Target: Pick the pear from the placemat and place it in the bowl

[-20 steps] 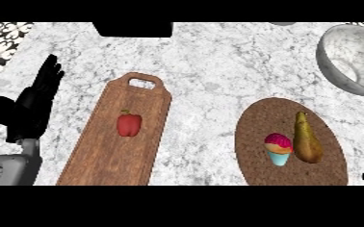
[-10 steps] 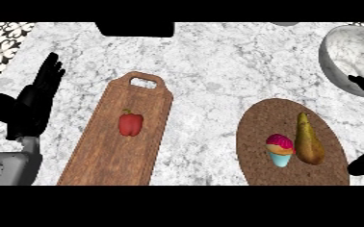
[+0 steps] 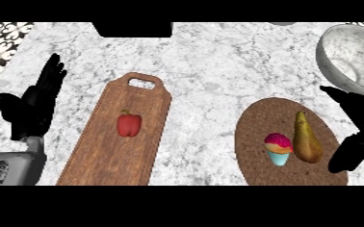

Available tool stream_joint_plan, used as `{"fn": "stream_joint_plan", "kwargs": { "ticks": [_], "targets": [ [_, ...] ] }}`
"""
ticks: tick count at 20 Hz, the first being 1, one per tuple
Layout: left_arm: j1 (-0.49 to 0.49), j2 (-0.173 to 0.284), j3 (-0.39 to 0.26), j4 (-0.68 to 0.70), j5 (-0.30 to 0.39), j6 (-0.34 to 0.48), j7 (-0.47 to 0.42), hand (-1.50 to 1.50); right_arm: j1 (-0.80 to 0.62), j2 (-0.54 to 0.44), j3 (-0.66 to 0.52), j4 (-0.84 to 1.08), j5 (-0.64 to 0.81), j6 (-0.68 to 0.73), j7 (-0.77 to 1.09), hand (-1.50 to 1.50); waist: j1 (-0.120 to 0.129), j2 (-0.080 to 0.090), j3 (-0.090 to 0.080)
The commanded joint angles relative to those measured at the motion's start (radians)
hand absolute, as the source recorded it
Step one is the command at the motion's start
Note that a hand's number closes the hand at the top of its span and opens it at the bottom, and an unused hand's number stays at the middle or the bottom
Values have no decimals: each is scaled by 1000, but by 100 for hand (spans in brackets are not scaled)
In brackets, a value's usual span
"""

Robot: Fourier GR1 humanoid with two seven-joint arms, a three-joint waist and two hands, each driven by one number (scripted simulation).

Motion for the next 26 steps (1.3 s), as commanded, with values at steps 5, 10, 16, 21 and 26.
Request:
{"fn": "stream_joint_plan", "kwargs": {
  "ticks": [5,10,16,21,26],
  "targets": [
    [-25,35,74,59,20,-70,-28,0,-3,51,70,-5,266,-16,-25,-150,-14,-2,0],
    [29,-21,45,-37,-42,-49,17,0,2,161,9,95,343,15,-87,-150,-11,-2,1],
    [27,-29,85,-38,-43,-56,10,0,61,251,33,161,422,-11,-120,-150,-10,-2,1],
    [-11,-40,109,-15,-44,-93,39,0,66,323,-7,177,488,10,-129,-150,-13,-2,1],
    [154,-62,88,-211,-60,-104,57,0,111,311,-51,211,552,-27,-230,-150,-7,-4,1]
  ]
}}
